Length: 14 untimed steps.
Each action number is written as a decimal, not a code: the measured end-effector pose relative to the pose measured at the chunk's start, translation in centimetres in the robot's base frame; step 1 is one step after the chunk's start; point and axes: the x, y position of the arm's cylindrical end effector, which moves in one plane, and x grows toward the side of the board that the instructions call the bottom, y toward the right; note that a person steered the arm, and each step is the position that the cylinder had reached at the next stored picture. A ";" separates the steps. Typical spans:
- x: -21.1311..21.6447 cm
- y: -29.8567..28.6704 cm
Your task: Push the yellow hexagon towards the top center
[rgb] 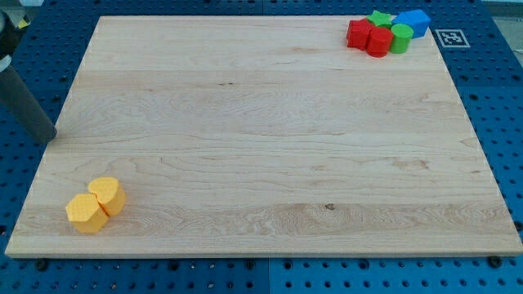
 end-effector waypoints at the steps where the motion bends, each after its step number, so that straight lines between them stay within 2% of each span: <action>1: 3.6 0.1; 2: 11.5 0.1; 3: 12.9 0.1; 5: 14.3 5.5; 7: 13.9 5.9; 8: 12.0 6.1; 12: 10.5 15.8; 14: 11.1 21.9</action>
